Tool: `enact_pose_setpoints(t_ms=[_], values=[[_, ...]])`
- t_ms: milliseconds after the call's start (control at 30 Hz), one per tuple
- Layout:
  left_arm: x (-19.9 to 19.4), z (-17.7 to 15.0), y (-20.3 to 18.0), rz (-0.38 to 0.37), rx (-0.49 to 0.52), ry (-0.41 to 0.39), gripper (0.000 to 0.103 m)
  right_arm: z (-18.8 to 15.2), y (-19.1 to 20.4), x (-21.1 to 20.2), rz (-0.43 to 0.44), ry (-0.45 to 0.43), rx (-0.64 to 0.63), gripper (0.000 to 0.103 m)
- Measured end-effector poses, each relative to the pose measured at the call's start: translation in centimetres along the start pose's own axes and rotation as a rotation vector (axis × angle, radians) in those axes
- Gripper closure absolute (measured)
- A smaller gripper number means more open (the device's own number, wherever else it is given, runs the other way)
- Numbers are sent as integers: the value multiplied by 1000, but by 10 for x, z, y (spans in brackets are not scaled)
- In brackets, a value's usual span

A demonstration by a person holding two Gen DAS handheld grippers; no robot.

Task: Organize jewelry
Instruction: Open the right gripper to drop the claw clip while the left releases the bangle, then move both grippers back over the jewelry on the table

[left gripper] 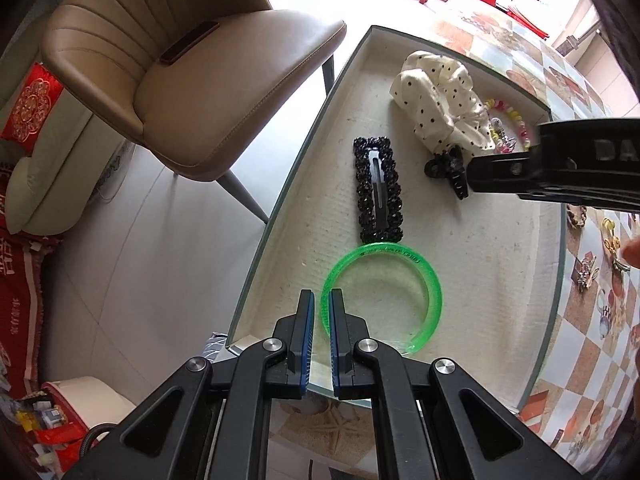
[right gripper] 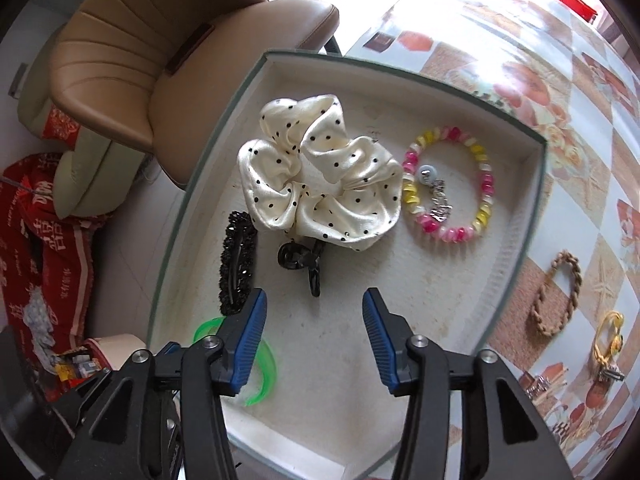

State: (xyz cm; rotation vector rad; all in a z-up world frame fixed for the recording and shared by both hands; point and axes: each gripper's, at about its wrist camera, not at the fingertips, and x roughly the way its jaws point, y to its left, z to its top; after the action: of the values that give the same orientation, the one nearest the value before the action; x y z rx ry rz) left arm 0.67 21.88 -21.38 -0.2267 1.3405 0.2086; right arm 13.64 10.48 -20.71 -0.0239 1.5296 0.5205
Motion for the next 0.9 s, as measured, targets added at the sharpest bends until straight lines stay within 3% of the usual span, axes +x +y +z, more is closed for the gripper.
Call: enact_pose_setpoints(t_ms=[333, 400, 600, 900], values=[[-20, 6, -14, -10, 63, -14, 93, -24, -32, -57, 31, -73, 89, 34], [-23, 7, -19, -14, 77, -13, 93, -27, -39, -64, 32, -86, 110, 26], [-28, 9, -40, -41, 157, -6, 93, -45, -69, -85, 22, -118, 194, 26], [-42, 9, -81, -77, 246, -16, 93, -98, -127, -110, -3, -139, 336, 24]])
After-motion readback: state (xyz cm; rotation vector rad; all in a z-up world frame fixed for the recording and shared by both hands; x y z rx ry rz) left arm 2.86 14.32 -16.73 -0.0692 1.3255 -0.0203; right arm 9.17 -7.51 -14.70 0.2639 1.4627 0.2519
